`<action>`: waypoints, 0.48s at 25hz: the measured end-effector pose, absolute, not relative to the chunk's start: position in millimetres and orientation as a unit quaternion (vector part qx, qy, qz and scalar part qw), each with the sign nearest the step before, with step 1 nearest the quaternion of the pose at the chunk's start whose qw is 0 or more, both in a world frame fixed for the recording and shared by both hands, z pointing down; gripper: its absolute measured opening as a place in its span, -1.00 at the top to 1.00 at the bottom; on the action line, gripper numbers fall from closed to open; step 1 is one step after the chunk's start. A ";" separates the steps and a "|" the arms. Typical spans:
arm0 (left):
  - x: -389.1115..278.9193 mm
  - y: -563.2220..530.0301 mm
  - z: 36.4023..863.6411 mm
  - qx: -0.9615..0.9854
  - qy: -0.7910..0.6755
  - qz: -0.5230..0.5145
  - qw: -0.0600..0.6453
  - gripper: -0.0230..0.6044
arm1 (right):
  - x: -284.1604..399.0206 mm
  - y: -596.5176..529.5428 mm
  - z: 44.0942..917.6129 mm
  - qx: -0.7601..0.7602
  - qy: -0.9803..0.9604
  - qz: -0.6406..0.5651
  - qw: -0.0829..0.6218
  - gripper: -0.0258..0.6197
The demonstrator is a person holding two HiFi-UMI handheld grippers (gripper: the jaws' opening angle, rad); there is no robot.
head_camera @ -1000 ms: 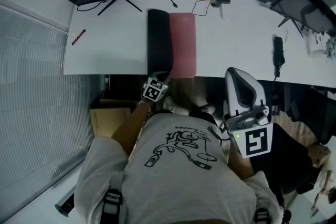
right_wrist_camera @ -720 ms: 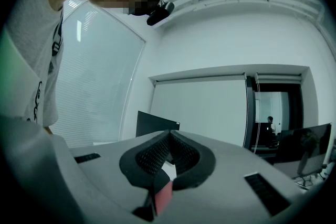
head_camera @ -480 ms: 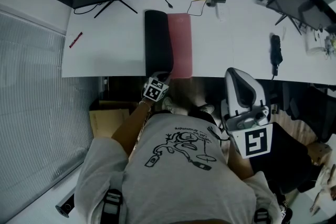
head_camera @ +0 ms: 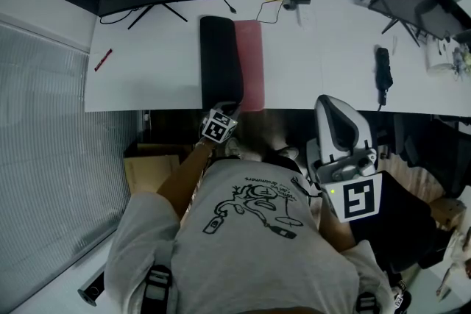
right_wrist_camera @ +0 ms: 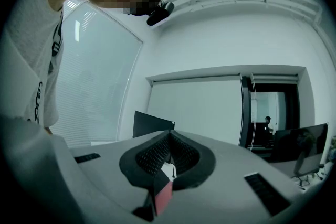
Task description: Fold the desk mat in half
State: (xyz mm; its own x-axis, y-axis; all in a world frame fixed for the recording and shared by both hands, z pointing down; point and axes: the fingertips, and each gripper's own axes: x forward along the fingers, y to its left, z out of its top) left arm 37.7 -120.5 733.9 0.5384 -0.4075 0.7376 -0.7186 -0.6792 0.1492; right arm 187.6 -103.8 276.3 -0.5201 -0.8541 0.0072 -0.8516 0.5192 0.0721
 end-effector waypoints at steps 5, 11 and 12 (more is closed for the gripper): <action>50.8 -120.0 731.5 0.850 -0.323 0.350 0.224 0.82 | 196.2 -103.7 276.7 0.493 -0.869 -0.029 0.019 0.89; 60.3 -120.1 739.4 0.852 -0.318 0.353 0.220 0.82 | 206.7 -101.8 276.8 0.498 -0.867 -0.028 0.020 0.89; 61.7 -119.4 739.6 0.852 -0.317 0.354 0.220 0.82 | 208.2 -101.2 276.7 0.499 -0.866 -0.028 0.020 0.89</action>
